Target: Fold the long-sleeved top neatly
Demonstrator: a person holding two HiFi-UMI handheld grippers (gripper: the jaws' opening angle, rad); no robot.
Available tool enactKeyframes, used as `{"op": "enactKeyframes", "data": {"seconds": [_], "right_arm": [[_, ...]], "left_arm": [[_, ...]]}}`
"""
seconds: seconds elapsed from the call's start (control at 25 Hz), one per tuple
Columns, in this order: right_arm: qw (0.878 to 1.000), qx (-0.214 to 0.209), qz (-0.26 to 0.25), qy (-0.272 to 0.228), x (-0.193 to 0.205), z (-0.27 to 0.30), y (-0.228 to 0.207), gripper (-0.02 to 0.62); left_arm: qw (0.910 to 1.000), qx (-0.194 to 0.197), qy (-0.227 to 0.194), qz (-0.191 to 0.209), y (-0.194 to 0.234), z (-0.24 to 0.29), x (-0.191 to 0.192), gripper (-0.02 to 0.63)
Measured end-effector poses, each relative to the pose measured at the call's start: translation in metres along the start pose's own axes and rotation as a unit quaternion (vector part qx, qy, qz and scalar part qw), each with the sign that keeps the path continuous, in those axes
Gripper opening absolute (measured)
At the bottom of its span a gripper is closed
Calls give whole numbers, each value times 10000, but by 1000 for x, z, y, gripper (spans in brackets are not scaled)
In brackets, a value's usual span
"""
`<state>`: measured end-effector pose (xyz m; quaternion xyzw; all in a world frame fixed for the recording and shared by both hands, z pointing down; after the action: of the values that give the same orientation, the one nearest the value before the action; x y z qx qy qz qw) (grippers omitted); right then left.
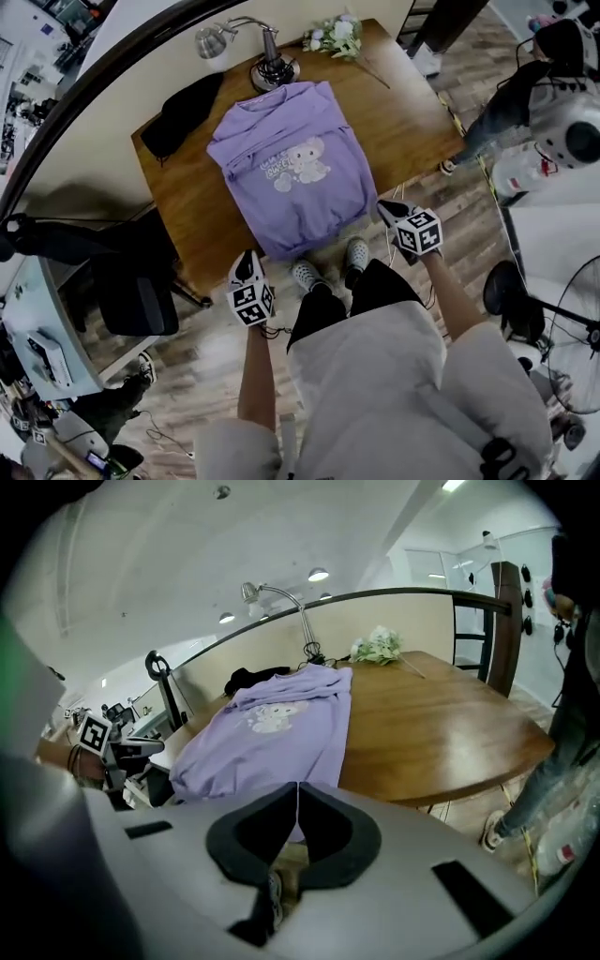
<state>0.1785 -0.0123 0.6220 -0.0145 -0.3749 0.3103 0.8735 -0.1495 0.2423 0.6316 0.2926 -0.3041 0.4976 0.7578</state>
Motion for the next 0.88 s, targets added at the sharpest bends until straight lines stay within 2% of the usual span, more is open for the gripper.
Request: {"op": "enactKeyframes", "data": {"seconds": [0.12,0.36,0.48,0.56,0.76,0.88], "right_arm": [[9999,-51,86,18,16,-10,8,12],[9983,-571,122,-29,25,-12,6,46],[9971,-741,185,-15,40,-3,-4,92],[9956,-904,235,91,50,11,-5,109],[9908,-1307,-6,355,60,22,-20,227],[9878,-1522,-45,333,57,38,-21,256]], "left_arm": [[9999,62,96,-94,-18,-14,21,36],[9967,312,372,-658,-37,-22,41,44],[9961,482,426,-607,-37,-18,53,148],[9954,531,519,-600,-33,-15,61,174],[9907,961,823,-506,-52,16,74,224],[9884,1083,934,-507,-50,33,78,249]]}}
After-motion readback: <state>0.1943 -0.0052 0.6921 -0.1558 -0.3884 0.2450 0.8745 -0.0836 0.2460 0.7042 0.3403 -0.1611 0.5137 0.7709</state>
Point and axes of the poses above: the fingertips, and each gripper's own axes: z forward along the fingers, y to its left, x out of its underside, the point moved 7 cm from there along -z, backward along the fingers, and after that the axes turned 3 degrees about y, right-handed, at the moved point
